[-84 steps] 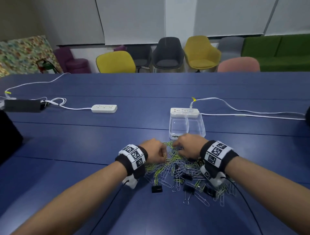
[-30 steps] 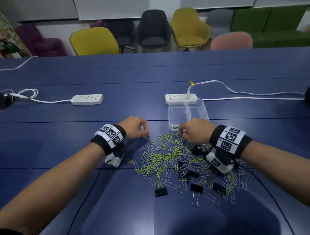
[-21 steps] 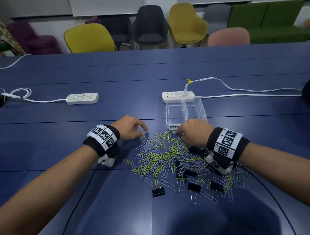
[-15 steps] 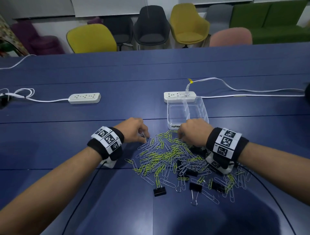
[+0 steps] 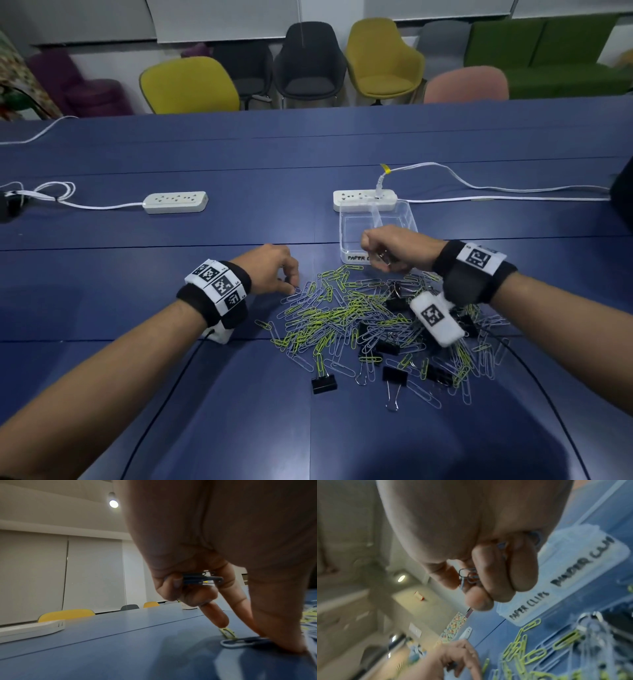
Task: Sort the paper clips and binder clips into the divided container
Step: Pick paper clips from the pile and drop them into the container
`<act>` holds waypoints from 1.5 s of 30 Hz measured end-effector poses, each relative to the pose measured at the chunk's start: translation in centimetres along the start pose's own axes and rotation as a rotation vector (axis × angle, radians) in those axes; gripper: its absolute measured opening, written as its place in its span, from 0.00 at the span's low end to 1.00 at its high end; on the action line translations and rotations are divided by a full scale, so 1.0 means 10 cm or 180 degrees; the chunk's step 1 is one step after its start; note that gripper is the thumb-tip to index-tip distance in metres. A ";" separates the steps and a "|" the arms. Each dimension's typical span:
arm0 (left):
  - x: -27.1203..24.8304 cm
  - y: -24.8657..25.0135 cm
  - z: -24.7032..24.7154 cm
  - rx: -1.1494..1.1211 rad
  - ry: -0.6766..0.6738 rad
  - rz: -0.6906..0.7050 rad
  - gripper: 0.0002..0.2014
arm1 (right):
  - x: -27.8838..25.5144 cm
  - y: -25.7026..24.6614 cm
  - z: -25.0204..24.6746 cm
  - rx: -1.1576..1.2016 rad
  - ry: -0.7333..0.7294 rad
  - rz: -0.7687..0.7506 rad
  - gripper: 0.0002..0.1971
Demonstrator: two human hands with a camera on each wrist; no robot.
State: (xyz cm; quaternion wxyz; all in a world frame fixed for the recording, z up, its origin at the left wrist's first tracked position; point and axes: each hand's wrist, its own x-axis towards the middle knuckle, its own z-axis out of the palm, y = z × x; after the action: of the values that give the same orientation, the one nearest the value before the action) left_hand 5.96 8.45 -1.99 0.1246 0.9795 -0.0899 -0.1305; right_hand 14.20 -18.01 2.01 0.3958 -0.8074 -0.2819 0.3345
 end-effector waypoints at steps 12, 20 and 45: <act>-0.11 0.10 -0.07 -0.0762 0.0023 -0.0017 0.08 | 0.09 0.08 0.16 0.1858 -0.0481 0.0433 0.05; -0.16 0.23 -0.16 -0.1535 -0.0031 -0.0665 0.14 | 0.16 -0.07 0.27 0.0741 -0.0118 0.0181 0.09; -0.14 0.36 0.12 0.0309 -0.0502 -0.0380 0.14 | 0.22 0.02 0.47 -0.2912 0.0249 -0.0390 0.03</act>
State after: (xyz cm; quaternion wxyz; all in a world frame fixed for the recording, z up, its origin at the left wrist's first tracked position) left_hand 3.75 5.03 -1.84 0.0616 0.9747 -0.0472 -0.2098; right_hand 11.98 -14.37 -1.03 0.0284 -0.8930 -0.4326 0.1210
